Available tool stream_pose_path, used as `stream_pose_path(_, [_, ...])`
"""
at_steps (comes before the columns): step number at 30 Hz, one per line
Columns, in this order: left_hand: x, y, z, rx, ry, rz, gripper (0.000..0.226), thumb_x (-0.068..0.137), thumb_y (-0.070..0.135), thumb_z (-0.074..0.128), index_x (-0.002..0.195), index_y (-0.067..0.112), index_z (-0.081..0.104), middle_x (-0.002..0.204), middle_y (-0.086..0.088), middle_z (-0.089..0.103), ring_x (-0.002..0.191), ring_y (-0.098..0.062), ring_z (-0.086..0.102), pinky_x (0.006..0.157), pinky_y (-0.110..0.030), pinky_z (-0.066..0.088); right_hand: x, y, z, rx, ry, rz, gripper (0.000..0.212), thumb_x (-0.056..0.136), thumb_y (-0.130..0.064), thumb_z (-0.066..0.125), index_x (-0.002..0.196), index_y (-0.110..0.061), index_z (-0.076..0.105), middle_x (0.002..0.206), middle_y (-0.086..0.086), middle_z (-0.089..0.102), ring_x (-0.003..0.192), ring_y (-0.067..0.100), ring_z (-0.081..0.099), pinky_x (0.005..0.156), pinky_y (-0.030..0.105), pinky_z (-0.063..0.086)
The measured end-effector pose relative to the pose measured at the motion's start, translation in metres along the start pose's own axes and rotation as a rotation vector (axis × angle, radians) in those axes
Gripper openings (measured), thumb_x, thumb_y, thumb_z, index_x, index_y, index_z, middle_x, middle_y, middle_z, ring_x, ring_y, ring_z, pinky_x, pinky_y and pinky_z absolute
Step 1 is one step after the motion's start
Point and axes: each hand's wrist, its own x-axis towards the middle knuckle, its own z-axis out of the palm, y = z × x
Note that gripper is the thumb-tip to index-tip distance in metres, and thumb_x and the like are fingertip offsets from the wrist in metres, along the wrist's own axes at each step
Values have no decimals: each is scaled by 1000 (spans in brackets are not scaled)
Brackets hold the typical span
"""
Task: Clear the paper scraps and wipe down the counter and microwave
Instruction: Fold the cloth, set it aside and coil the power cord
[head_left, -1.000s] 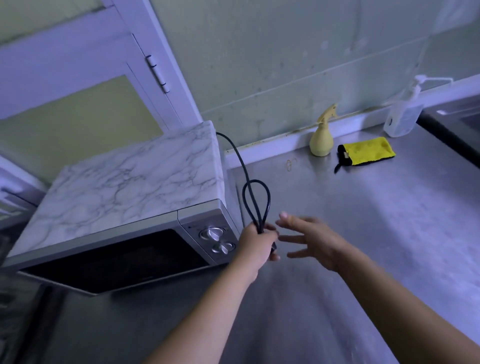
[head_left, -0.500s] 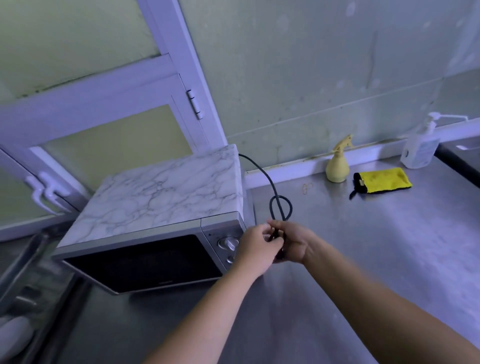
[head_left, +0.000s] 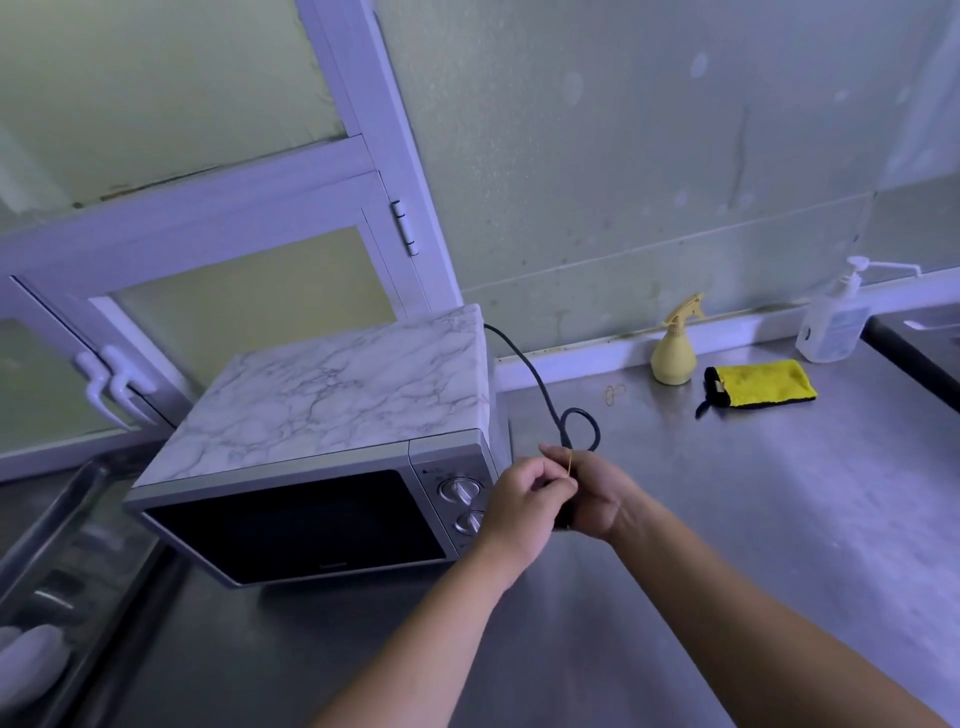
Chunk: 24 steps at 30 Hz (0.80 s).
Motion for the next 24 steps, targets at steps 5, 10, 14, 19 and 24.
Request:
stream_pose_path(5, [-28,5,-18,-72,-169,130,31,66,35,65,66,4,59,77,-5,62,92,-17,60,85,-24,43,-1,-4,-6,322,-25,-86,26,101,-18,55,77,-7,60,68,5,70,72,19,76,84,34,49])
stream_pose_path(10, [-50,-6,-34,-16,-208,172,22,72,25,62,62,6,56,68,-2,61,80,-14,60,75,-20,43,1,-4,-1,451,-64,-183,20,104,-27,50,98,-11,61,84,-2,77,75,9,76,88,53,52])
stream_pose_path(14, [-58,-13,-48,49,-174,97,20,77,27,61,63,13,60,59,1,55,61,-13,49,64,-27,37,-1,5,-9,442,-147,-108,19,99,-25,57,84,-15,59,73,-1,72,67,15,74,86,57,53])
stream_pose_path(19, [-58,2,-78,74,-6,142,22,76,22,62,55,19,67,52,5,57,53,-8,49,60,-24,38,-14,2,-27,4,-139,3,10,96,-17,57,87,-16,55,61,1,56,51,16,60,75,40,58])
stream_pose_path(24, [-49,34,-100,-398,91,152,18,72,11,65,58,1,69,43,2,38,50,-19,49,66,-37,52,-23,-11,-16,-146,-204,-40,22,90,-21,63,72,-14,53,59,1,52,47,15,50,63,30,55])
